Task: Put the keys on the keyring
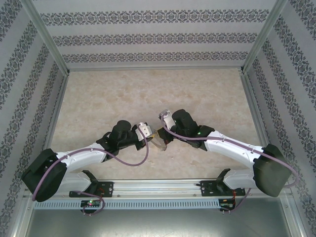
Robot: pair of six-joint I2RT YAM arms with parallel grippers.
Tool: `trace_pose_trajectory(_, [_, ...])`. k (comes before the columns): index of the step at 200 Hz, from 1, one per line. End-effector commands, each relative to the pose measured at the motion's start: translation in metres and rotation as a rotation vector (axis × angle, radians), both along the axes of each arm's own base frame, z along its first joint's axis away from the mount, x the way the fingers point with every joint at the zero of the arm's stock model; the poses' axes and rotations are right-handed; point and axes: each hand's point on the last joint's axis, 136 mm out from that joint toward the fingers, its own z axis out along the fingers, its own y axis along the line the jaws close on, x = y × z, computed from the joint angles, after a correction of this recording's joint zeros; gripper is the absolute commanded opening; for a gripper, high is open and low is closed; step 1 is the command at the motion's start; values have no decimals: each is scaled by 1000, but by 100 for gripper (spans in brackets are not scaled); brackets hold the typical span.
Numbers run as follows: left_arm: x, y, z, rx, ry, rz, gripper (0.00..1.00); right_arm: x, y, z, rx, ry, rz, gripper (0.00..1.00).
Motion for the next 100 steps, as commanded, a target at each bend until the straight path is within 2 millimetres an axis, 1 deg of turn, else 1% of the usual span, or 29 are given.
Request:
trace_pose_trajectory(1, [-7, -5, 13, -53, -25, -28, 0, 11, -15, -14, -40, 27, -88, 0])
trace_pose_trajectory(37, [-8, -6, 12, -52, -24, -32, 0, 10, -1, 7, 26, 2, -22, 0])
trace_pose_trajectory(81, [-9, -8, 11, -25, -21, -55, 0, -6, 21, 33, 75, -48, 105, 0])
trace_pose_trajectory(100, [-9, -8, 12, -19, -21, -59, 0, -10, 28, 39, 89, -55, 143, 0])
